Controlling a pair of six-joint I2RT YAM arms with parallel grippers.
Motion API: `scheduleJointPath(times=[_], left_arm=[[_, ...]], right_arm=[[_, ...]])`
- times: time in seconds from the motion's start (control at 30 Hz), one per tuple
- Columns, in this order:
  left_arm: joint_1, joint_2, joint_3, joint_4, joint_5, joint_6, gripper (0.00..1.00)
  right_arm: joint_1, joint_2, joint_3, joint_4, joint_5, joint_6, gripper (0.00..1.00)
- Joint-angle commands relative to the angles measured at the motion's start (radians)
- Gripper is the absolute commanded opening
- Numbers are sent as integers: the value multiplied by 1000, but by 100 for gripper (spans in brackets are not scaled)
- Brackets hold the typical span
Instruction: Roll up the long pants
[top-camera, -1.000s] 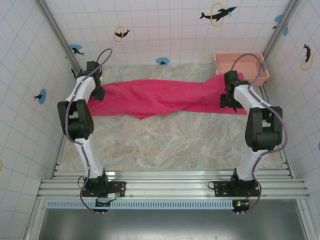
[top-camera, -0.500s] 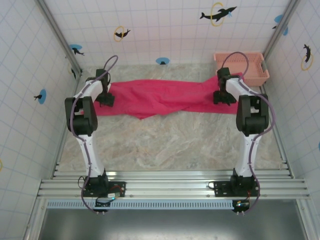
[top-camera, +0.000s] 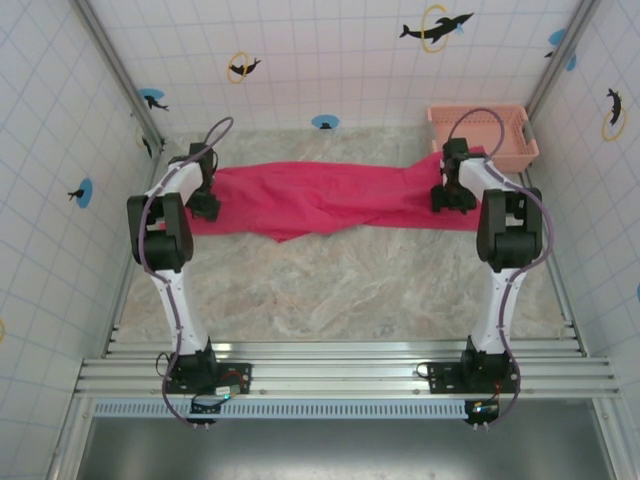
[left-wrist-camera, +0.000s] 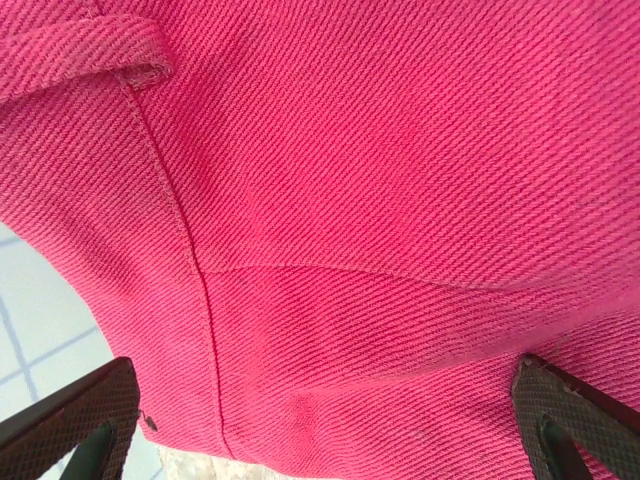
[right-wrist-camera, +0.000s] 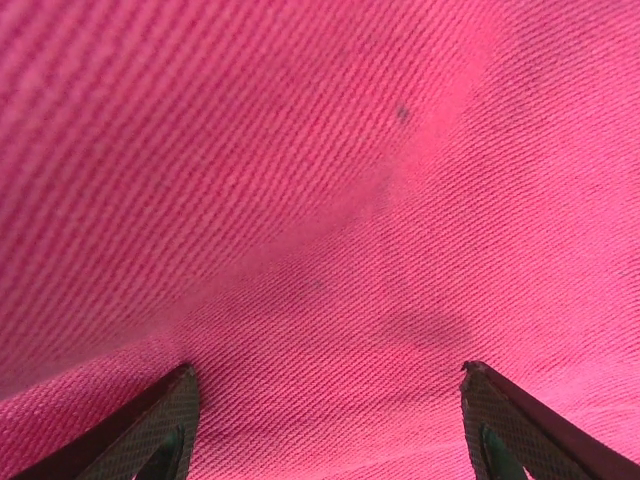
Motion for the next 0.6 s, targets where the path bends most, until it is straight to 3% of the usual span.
scheduleJointPath(times=[0.0, 0.57], left_arm=[[37, -11, -76, -66, -25, 22, 98], [76, -323, -428, -36, 54, -41, 98]], right_arm=[[-7, -15, -82, -102, 5, -40, 71], [-39, -301, -462, -71, -95, -44, 69]])
